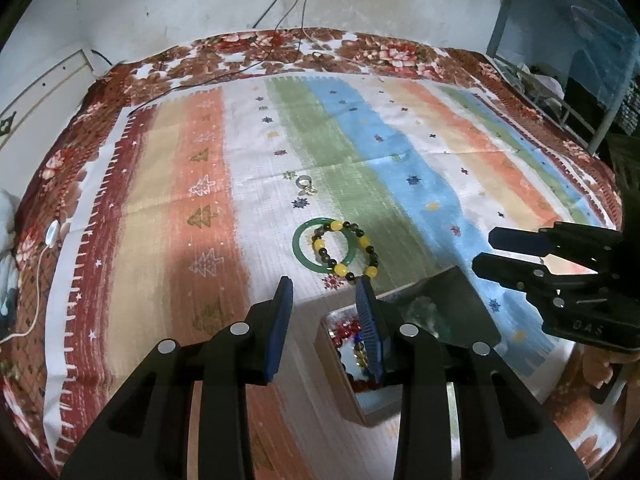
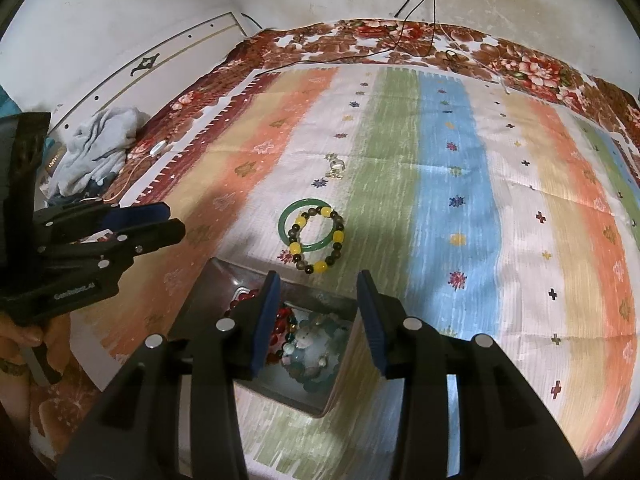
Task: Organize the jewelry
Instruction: 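Open the left tool over the tin while the right tool releases the charm bracelet there, then move the left tool to the green jade bangle while the right tool approaches the yellow-black bead bracelet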
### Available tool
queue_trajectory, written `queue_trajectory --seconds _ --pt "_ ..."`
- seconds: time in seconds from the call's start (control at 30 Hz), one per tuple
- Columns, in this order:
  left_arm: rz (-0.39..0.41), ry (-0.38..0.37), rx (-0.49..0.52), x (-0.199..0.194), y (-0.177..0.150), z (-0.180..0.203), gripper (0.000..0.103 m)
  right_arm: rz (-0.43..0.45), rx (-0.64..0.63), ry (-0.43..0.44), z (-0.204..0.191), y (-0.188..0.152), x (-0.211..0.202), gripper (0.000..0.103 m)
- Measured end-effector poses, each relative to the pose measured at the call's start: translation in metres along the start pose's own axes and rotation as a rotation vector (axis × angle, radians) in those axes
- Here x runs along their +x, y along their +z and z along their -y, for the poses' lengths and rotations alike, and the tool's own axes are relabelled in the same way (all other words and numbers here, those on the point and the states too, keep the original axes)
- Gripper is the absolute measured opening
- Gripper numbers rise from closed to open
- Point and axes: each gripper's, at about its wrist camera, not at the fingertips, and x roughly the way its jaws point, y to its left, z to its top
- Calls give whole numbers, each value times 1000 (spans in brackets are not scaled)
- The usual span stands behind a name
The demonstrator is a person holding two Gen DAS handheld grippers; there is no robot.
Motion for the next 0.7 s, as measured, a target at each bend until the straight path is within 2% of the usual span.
queue_trajectory --seconds 0.3,0.5,0.7 --pt "-32 31 -9 22 18 -10 32 23 -1 -11 4 18 10 41" --pt "-50 37 29 31 23 -2 32 -9 6 -22 12 27 28 41" --pt "-54 41 20 38 31 -4 32 -22 6 -33 17 39 42 41"
